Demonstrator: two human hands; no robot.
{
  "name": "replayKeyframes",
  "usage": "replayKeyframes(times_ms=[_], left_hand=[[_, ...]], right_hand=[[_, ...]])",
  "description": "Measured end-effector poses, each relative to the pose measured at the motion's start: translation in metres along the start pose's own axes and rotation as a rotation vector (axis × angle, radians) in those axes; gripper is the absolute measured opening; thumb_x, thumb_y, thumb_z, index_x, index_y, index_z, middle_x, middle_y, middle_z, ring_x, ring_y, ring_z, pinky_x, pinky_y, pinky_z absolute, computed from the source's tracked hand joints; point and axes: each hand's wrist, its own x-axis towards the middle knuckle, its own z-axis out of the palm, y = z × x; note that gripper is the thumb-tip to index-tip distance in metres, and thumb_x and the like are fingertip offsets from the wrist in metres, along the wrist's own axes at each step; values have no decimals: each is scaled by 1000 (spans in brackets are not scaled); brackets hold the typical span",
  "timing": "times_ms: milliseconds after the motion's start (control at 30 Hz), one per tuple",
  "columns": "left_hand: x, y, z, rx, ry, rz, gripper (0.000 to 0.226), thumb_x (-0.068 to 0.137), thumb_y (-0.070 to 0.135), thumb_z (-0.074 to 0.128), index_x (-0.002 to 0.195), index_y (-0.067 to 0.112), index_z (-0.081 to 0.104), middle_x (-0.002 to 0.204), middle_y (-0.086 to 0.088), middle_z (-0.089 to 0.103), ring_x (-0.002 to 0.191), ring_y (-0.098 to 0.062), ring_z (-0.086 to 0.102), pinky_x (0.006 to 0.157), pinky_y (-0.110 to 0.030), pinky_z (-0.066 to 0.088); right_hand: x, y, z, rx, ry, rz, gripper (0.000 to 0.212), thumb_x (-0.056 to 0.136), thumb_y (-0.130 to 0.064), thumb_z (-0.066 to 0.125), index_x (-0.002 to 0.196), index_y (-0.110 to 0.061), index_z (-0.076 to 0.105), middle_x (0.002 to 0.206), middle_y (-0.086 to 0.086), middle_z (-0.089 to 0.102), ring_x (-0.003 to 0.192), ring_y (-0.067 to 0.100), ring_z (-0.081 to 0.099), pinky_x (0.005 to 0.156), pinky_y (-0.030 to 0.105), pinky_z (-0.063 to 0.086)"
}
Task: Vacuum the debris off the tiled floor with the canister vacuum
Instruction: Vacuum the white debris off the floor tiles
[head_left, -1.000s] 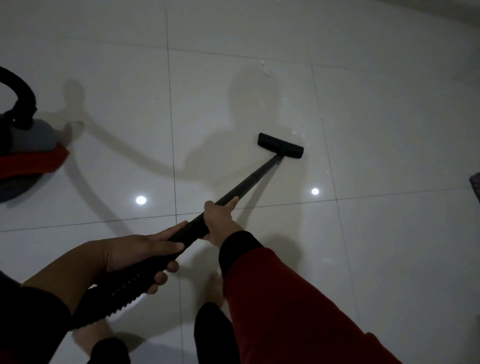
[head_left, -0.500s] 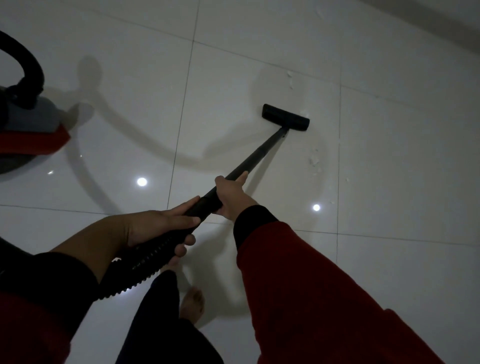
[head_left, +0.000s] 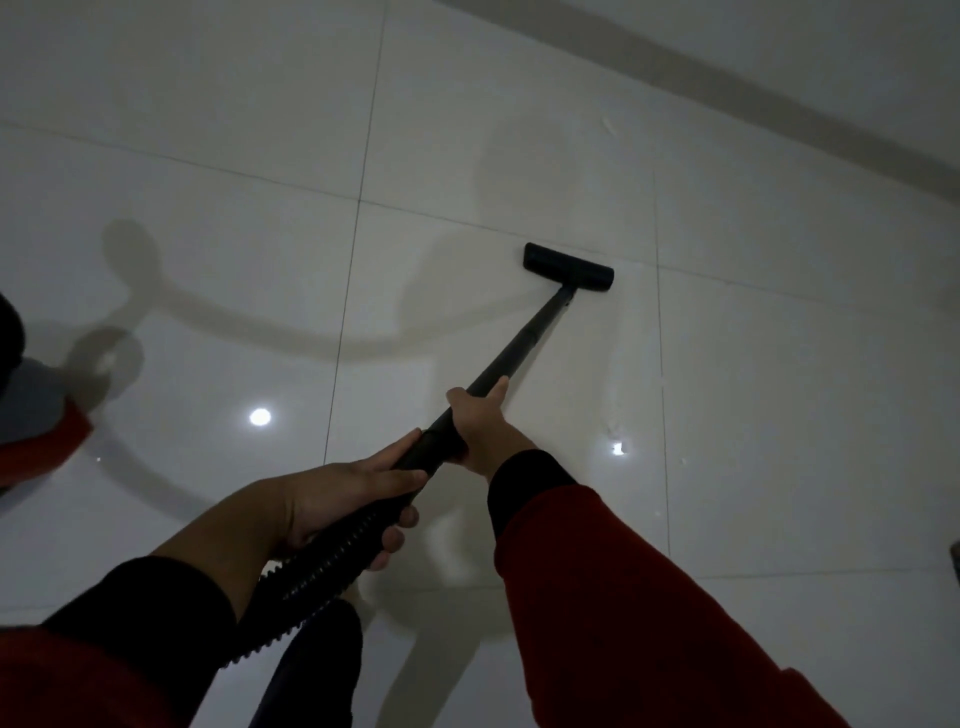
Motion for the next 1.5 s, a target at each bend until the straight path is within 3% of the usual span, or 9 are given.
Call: replayKeyframes(times_ms=[400, 967, 1233, 1500], left_hand=[[41, 117, -13, -10, 2, 5, 60, 94, 21, 50, 140, 52, 25, 68, -7, 54, 47, -15, 52, 46, -26, 49], [159, 294, 29, -90, 31, 75, 60, 90, 24, 52, 136, 54, 30, 67, -6, 51, 48, -14, 49, 47, -26, 48], [194, 364, 27, -84, 16, 83, 65, 81, 28, 59, 133, 56, 33, 68, -5, 53, 49, -15, 50, 47, -27, 49], [226, 448, 5, -70, 7, 110, 63, 85, 25, 56, 136, 55, 31, 67, -5, 54, 49, -15, 52, 46, -26, 49]], right_hand=[[54, -116, 8, -41, -18, -8, 86, 94, -20, 43, 142, -46, -23, 85, 3, 43, 79, 28, 57, 57, 40, 54], [161, -315, -48, -149, -52, -17, 86, 94, -19, 43, 141, -49, -23, 84, 2, 48, 71, 21, 57, 40, 31, 48], [200, -384, -52, -164, -32, -26, 86, 92, -19, 44, 142, -50, -20, 86, 2, 49, 77, 23, 59, 53, 40, 54], [243, -467, -34, -176, -3, -61, 86, 91, -20, 44, 143, -48, -19, 87, 2, 50, 75, 22, 57, 51, 38, 52]])
